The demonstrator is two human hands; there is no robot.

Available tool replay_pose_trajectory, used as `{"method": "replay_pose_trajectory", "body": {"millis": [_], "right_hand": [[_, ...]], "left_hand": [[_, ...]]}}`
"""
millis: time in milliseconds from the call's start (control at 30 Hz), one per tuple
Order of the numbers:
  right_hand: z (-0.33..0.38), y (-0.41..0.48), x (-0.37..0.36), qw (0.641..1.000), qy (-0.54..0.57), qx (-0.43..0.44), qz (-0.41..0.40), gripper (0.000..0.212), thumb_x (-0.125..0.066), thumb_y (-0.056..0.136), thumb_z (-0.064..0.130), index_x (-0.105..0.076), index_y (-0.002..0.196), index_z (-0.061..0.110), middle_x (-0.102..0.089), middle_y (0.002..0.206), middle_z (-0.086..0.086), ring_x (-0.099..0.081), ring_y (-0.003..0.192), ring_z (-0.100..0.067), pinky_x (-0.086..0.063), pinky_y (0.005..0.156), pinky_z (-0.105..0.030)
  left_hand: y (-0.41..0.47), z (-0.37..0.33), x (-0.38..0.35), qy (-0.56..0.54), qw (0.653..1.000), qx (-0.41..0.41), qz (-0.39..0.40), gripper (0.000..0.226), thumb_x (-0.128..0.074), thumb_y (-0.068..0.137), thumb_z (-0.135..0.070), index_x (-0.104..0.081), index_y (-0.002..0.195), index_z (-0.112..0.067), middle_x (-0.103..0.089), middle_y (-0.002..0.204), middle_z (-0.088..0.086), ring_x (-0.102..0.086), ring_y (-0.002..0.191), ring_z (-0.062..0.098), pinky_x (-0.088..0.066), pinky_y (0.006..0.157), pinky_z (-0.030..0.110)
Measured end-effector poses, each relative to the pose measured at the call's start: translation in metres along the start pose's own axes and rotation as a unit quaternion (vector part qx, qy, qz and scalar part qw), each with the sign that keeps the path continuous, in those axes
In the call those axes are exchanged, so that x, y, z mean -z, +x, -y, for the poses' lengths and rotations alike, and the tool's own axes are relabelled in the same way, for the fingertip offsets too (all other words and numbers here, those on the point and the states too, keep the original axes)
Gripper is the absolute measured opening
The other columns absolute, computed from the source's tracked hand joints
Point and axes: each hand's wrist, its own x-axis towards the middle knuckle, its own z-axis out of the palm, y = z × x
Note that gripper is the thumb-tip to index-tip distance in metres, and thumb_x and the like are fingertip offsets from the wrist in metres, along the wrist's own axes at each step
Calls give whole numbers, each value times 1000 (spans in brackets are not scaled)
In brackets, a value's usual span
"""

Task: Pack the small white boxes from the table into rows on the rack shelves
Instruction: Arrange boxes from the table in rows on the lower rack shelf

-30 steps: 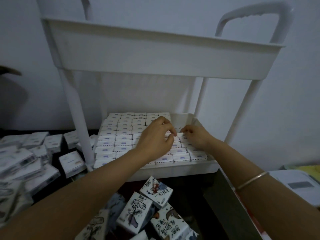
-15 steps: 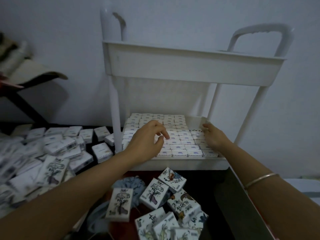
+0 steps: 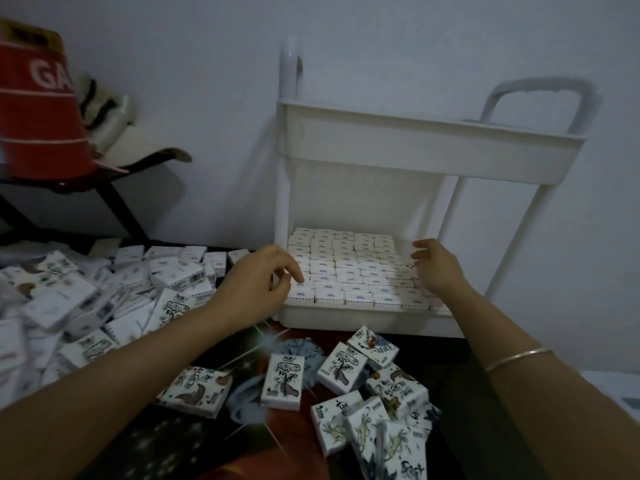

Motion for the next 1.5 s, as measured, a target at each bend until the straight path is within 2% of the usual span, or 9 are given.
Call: {"method": "replay_pose_trajectory", "body": {"millis": [167, 333, 533, 667, 867, 933, 1100, 1267, 1500], "right_hand": [[-22, 18, 22, 998, -8, -44, -34, 38, -47, 92, 4, -53, 129, 11, -62, 125, -8, -56, 113, -28, -48, 93, -41], [-37, 44, 28, 990, -131, -16, 40, 39, -43, 95, 7, -58, 131, 12, -56, 136, -9, -51, 123, -29, -42, 103, -37], [-33, 82, 29, 925, -326, 43, 191, 41, -48, 98, 13, -52, 138, 17, -50, 142, -4, -49, 127, -22, -38, 104, -27], [-28, 90, 26, 894, -347, 62, 276, 47, -62, 91, 15, -53, 137, 18, -59, 132, -2, -54, 120, -18, -42, 103, -26], [-41, 92, 23, 870, -376, 95, 304, 37, -54, 94, 15, -61, 130, 20, -60, 132, -1, -54, 119, -18, -42, 100, -25], [-47, 91, 21, 882, -376, 103, 267, 36, -48, 97, 14, -59, 131, 19, -57, 133, -3, -53, 118, -21, -43, 99, -27], [-57, 87, 25, 968, -201, 91, 117, 43, -44, 95, 4, -43, 136, 15, -58, 124, -12, -56, 106, -26, -43, 82, -27], [-60, 71, 19, 973, -131, 64, 179, 45, -38, 90, -7, -54, 128, 13, -53, 130, -10, -55, 110, -24, -48, 82, -28], [-61, 59, 10, 972, -117, 61, 195, 47, -32, 94, -4, -54, 131, 14, -46, 139, -9, -46, 124, -24, -35, 91, -20]], "left_hand": [[9, -17, -22, -17, 1000, -7, 17, 25, -55, 91, -12, -69, 86, -32, -61, 99, -14, -57, 85, -1, -52, 82, 33], [44, -52, -68, -46, 998, -32, 42, 24, -53, 91, -12, -69, 90, -29, -62, 99, -11, -58, 85, 2, -51, 82, 35], [98, -75, -130, 6, 992, -62, 112, 31, -46, 95, -15, -61, 122, -21, -57, 128, 0, -48, 119, 16, -41, 100, 33], [120, -73, -161, 95, 980, -80, 155, 48, -43, 90, -4, -50, 136, -17, -49, 135, 3, -37, 124, 23, -32, 104, 32], [126, -63, -183, 101, 972, -103, 187, 63, -44, 88, -6, -34, 148, -22, -35, 149, -1, -22, 135, 19, -15, 110, 30], [126, -59, -184, 106, 971, -105, 189, 64, -43, 89, -7, -31, 150, -24, -30, 153, -2, -16, 139, 18, -12, 114, 32], [124, -57, -184, 113, 971, -103, 181, 62, -42, 92, -9, -32, 150, -27, -18, 158, 1, -6, 144, 20, -12, 118, 36], [121, -59, -182, 55, 987, -89, 125, 57, -45, 87, -3, -45, 141, -23, -27, 154, 2, -16, 141, 18, -24, 115, 40], [118, -57, -169, -99, 993, 20, -63, 45, -38, 81, 13, -62, 106, -16, -56, 119, 0, -48, 116, 15, -38, 97, 23]]}}
